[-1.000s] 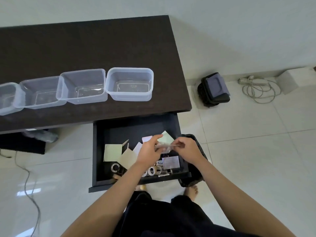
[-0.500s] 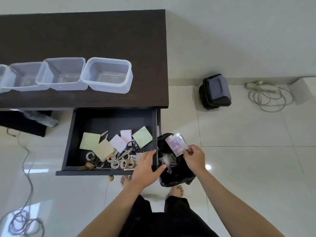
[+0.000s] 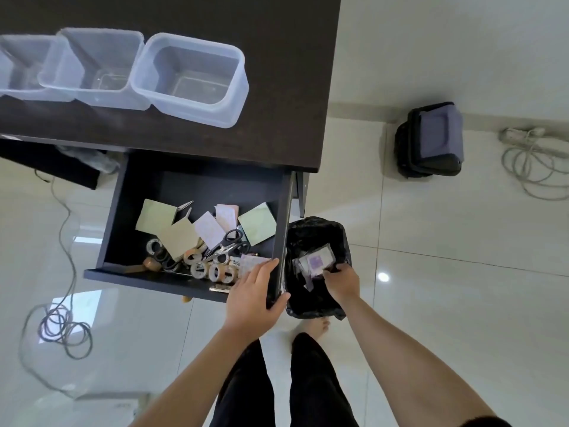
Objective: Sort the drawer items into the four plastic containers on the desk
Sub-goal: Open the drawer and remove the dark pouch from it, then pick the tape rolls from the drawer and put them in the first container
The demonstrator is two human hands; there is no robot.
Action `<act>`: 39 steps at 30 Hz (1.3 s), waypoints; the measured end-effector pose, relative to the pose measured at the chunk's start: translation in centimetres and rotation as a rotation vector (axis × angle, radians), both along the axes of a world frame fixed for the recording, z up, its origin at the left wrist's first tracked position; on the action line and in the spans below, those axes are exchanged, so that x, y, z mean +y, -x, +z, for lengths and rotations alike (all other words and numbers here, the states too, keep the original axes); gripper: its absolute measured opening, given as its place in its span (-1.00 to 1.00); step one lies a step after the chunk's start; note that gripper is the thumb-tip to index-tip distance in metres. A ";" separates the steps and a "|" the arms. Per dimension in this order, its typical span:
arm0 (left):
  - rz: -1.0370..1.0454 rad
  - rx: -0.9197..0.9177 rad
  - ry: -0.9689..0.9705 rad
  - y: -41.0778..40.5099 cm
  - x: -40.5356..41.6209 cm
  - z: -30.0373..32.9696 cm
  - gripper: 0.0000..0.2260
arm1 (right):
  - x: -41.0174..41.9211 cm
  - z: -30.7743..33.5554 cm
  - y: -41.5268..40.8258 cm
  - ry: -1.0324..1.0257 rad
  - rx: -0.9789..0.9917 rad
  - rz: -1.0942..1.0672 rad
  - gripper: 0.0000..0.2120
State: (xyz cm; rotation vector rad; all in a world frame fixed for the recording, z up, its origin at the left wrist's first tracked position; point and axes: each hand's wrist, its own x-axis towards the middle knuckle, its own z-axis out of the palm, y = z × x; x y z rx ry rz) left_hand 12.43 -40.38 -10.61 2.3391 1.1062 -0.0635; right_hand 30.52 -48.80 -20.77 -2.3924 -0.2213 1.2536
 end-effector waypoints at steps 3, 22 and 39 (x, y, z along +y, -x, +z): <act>0.005 -0.001 -0.030 -0.1 0.0 -0.1 -0.47 | 0.0 0.3 -0.6 0.051 0.051 0.051 -0.76; 0.098 -0.023 0.112 1.5 3.2 2.7 -0.57 | 4.4 11.0 3.8 -0.470 -0.065 -0.033 -0.85; 0.165 0.226 0.250 15.2 21.4 -0.1 -0.62 | 17.2 9.7 16.6 -0.209 -0.084 0.420 -0.74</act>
